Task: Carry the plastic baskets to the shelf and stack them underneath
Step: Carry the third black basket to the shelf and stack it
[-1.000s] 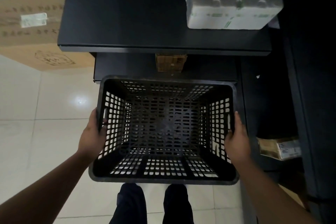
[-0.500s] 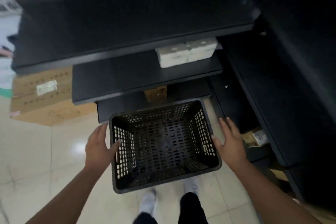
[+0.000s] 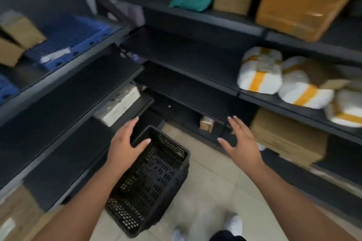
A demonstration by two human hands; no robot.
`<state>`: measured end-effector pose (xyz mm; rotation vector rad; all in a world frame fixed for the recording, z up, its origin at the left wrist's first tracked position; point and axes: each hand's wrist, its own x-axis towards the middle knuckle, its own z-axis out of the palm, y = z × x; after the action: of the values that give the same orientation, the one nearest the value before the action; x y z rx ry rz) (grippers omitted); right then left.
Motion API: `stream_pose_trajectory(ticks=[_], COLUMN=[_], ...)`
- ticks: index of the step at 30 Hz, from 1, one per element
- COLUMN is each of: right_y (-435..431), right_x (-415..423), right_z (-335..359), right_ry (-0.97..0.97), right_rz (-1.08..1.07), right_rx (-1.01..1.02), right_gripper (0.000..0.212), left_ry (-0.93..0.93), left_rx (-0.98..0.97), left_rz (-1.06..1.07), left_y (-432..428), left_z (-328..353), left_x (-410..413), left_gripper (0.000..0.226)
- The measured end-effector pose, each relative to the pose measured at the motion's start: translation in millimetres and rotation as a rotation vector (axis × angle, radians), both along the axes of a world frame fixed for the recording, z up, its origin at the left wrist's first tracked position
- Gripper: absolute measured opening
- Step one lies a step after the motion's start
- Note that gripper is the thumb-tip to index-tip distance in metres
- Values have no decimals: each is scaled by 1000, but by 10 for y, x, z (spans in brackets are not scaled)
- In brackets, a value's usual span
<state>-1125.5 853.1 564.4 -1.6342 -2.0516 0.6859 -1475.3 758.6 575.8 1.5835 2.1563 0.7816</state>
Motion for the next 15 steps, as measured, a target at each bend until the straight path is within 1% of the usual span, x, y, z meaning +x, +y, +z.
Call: stream_pose_trajectory(ticks=[3,7,11,15], right_y=[-380,-1034,-1910,-3028], right_x=[713,1795,3004,4254], right_z=[315,587,700,659], right_ry=[43,56,79,97], right_rz=[-144,-366,-614,-851], right_rx=[27,71,77,76], right_gripper=[79,80,80,77], left_ry=[32,-10,-50,-51], left_rx=[73,136,174,173], left_rz=[-175,-411,-674,-908], left_y=[269,391,261,-40], left_z=[414,789,1048,1106], left_x=[670,1820,3223,4804], left_gripper=[78,74,68,66])
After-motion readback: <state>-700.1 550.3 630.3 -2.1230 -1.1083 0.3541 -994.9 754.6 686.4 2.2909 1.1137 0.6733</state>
